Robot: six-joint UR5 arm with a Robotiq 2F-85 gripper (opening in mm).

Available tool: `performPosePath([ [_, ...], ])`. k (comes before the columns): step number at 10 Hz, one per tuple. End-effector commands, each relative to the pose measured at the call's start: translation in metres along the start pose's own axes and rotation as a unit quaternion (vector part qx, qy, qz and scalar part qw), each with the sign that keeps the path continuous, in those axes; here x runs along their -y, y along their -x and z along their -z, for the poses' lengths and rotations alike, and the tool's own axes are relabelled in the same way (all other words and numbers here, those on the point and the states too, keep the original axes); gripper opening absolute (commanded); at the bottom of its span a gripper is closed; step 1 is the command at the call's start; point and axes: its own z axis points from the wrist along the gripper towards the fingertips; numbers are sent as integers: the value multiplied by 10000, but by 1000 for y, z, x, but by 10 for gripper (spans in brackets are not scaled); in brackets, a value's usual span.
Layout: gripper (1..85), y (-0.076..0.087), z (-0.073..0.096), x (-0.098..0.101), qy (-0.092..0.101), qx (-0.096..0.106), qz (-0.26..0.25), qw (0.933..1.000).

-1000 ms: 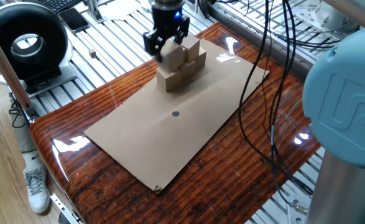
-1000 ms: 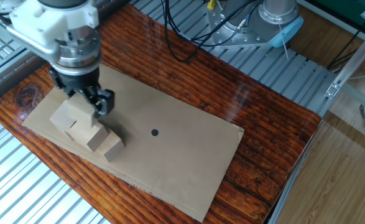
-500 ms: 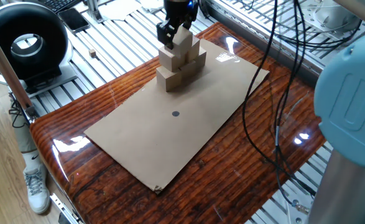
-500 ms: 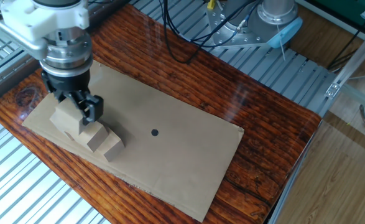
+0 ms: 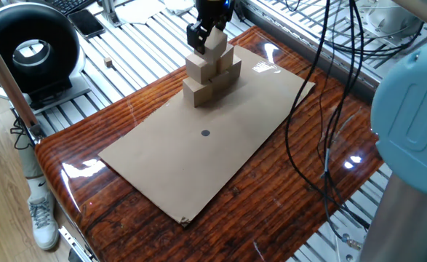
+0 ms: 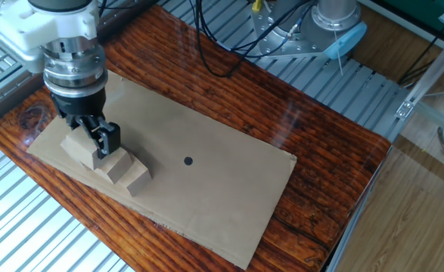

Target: Stack the blocks into a pyramid shape

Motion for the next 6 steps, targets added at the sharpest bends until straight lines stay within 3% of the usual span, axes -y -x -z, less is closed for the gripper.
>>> performPosePath([
  [1, 10, -12, 3, 1, 58, -175, -83, 9998],
  [3, 10, -14, 4, 11, -152, -202, 59, 9997],
  [6, 10, -12, 5, 15, -240, -180, 147, 9994],
])
